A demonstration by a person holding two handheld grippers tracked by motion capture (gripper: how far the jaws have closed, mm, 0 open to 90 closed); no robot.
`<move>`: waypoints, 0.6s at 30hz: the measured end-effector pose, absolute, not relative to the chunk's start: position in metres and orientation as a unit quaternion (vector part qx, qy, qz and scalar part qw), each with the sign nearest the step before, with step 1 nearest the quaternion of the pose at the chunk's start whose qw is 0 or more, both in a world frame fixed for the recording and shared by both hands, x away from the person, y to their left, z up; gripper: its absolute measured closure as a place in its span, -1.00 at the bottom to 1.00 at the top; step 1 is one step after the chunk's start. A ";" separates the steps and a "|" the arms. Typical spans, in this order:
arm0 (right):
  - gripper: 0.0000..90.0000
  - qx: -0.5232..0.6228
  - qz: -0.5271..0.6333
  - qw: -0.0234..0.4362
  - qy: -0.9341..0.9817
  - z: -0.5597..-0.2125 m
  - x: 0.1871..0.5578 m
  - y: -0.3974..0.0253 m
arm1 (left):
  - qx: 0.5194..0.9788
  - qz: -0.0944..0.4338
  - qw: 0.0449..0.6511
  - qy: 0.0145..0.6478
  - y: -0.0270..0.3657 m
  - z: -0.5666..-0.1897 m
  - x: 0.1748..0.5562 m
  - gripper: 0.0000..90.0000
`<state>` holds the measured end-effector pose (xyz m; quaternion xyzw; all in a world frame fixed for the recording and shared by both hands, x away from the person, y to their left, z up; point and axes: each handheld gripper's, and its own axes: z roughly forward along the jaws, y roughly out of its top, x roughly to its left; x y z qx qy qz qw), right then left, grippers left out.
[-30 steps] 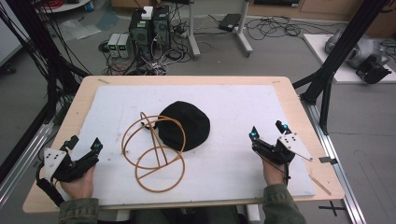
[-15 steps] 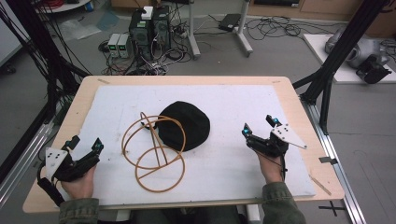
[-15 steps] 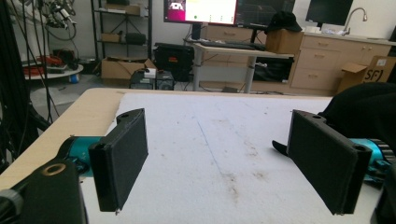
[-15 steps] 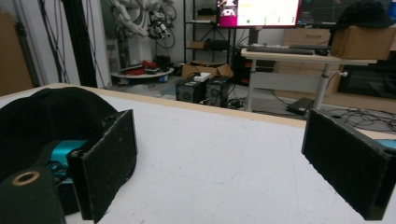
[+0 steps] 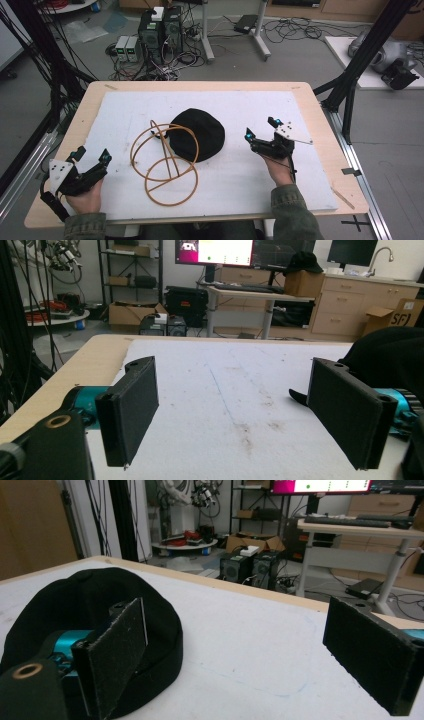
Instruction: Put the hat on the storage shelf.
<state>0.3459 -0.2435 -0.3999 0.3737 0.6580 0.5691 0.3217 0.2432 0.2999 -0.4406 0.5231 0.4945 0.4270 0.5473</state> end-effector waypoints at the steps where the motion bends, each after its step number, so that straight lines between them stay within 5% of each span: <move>1: -0.79 0.374 0.568 0.318 0.660 -0.400 0.347 -0.241 | 0.523 0.427 0.547 0.495 0.300 -0.441 0.243 -0.54; 18: -0.79 0.326 0.574 0.281 0.697 -0.385 0.358 -0.200 | 0.519 0.424 0.551 0.497 0.300 -0.441 0.243 -0.53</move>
